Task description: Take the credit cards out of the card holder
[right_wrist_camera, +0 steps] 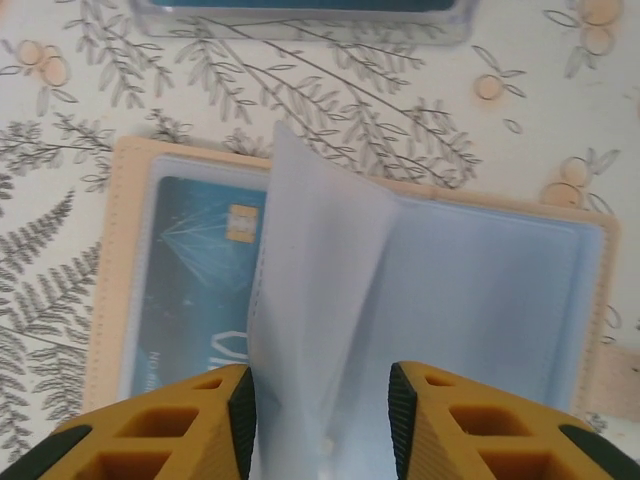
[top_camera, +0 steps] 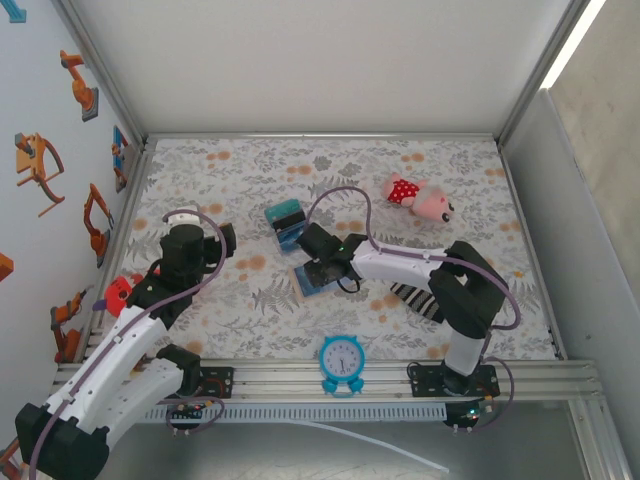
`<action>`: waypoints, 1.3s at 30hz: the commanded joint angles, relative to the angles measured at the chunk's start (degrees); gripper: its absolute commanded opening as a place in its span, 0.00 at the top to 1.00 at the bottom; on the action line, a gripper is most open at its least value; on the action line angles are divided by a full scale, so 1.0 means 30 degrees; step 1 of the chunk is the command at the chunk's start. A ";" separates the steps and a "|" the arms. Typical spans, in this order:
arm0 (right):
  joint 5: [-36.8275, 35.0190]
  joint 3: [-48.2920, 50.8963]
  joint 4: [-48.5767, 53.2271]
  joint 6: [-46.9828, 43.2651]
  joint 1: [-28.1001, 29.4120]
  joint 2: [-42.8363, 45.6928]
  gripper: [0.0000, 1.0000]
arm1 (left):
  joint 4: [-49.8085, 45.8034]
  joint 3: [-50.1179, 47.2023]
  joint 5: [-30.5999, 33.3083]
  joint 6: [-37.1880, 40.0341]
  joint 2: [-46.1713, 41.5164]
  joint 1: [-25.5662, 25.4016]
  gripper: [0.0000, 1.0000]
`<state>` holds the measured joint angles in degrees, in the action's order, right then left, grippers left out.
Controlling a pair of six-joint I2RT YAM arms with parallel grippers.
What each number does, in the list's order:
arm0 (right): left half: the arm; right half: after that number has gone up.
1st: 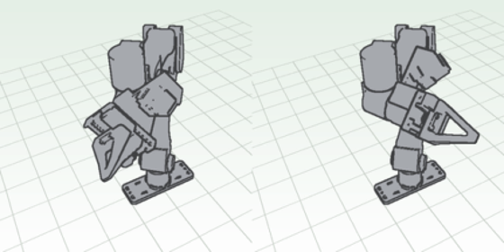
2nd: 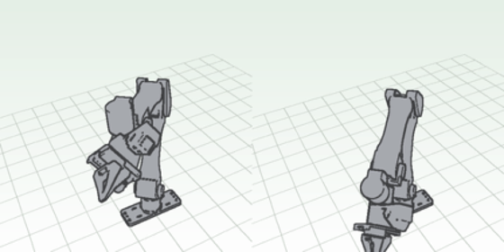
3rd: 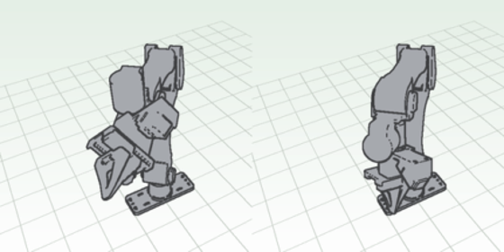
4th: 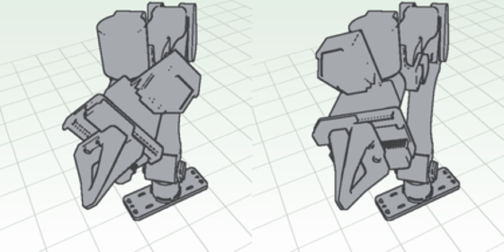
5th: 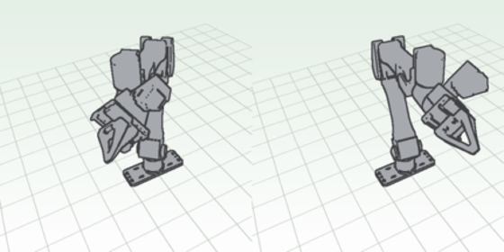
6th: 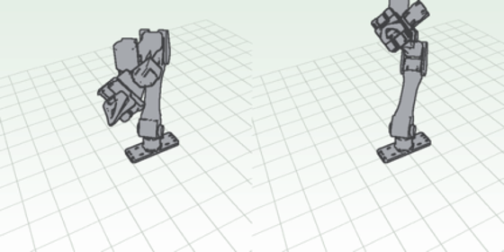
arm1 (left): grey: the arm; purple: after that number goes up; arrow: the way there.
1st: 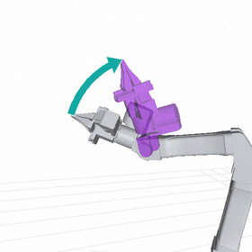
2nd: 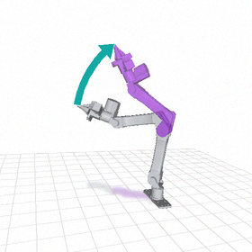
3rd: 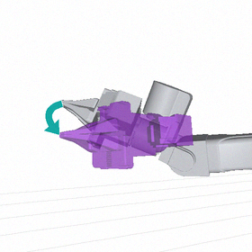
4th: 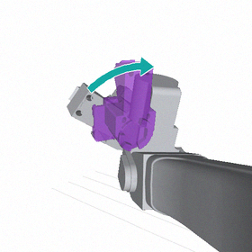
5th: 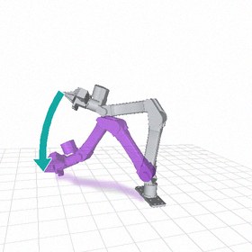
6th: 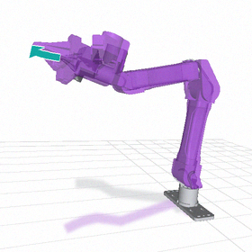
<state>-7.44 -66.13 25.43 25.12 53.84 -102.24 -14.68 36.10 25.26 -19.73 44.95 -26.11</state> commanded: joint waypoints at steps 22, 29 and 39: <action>0.1050 0.3203 -0.0603 0.2346 -0.2976 0.3471 0.66 | -0.1414 -0.0445 0.1744 -0.4890 0.4753 -0.5545 0.03; 0.4899 0.3181 -0.2514 0.2524 -0.3153 0.3156 0.78 | 0.1235 -0.0870 -0.1265 -0.6024 0.7633 -0.6126 0.03; 0.7653 0.2795 -0.3807 0.2821 -0.3329 0.1054 0.84 | 0.2830 -0.0429 -0.3450 -0.6184 1.1163 -0.6381 0.03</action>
<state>12.05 -57.04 15.62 32.56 44.36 -97.78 -8.49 34.11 17.87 -37.15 76.82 -44.62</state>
